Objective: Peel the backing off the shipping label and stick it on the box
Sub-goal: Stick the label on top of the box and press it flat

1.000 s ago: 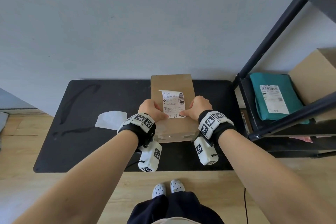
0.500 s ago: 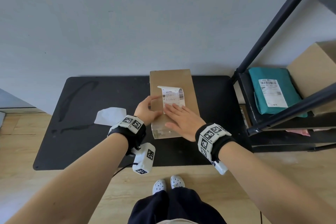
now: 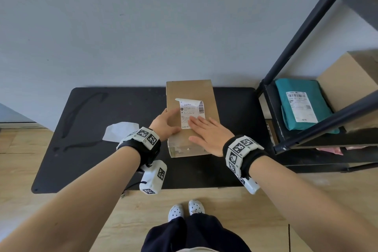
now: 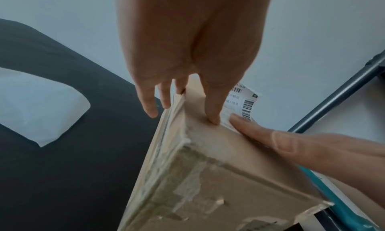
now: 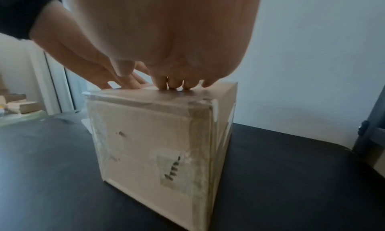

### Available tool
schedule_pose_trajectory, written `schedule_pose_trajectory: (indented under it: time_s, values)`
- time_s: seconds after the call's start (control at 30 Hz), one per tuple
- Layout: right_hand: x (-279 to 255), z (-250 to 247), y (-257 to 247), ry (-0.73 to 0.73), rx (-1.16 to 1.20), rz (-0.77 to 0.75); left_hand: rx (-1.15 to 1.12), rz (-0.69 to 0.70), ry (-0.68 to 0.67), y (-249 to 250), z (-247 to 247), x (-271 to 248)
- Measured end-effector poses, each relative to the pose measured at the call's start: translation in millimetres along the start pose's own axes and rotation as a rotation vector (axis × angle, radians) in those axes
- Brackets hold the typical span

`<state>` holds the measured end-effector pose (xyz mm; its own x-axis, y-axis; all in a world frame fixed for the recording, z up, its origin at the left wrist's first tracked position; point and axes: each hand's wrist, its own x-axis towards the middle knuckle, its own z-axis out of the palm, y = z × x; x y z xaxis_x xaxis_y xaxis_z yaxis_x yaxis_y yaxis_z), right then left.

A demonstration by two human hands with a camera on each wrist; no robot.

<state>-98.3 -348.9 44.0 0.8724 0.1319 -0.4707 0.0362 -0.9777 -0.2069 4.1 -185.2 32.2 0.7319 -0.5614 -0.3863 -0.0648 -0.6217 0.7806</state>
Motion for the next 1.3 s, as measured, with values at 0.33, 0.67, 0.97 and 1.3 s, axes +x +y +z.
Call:
schedule_pose_trajectory:
  time_s: [0.33,0.67,0.97,1.3]
  values:
    - [34,-33,25,-0.061,0.121,0.130,0.419,-0.081,-0.087,1,-6,3]
    - [77,-55,1,-0.162,0.131,0.072,0.488,-0.063,-0.126,3,-9,-3]
    - [93,-65,-2,-0.168,0.149,0.088,0.546,-0.048,-0.147,-2,-7,-6]
    - [74,-54,42,-0.094,0.151,0.146,0.705,-0.028,-0.113,-1,0,-9]
